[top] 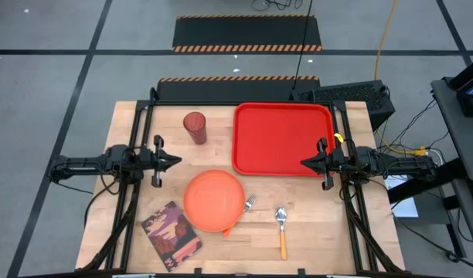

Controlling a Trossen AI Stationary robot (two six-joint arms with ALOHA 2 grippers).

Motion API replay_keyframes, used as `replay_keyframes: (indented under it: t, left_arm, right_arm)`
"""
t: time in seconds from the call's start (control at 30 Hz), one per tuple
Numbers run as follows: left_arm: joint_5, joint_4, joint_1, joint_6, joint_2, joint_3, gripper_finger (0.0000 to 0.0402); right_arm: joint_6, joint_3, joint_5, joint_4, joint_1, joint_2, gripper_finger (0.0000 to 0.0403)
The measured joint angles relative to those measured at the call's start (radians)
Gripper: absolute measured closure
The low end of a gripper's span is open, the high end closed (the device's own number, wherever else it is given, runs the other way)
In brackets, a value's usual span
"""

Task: Pick and place plate/cup/fork/spoon on tray
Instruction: Put the red glass on the top left of the red tray

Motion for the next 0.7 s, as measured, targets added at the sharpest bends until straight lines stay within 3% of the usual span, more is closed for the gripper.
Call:
replay_keyframes:
  t: [0.3,0.47,0.7]
  left_arm:
    - [-0.001,0.112,0.000,-0.061,0.000,0.000,0.0378]
    - [-0.001,0.135,0.000,-0.312,0.004,0.000,0.0378]
    - [-0.003,0.290,0.001,-0.241,0.004,0.000,0.0378]
  right_arm:
    - [0.001,0.000,0.000,0.001,0.000,0.000,0.0403]
    - [0.001,0.000,0.004,0.000,0.000,0.000,0.0403]
    - [0.001,0.000,0.007,0.000,0.000,0.000,0.0403]
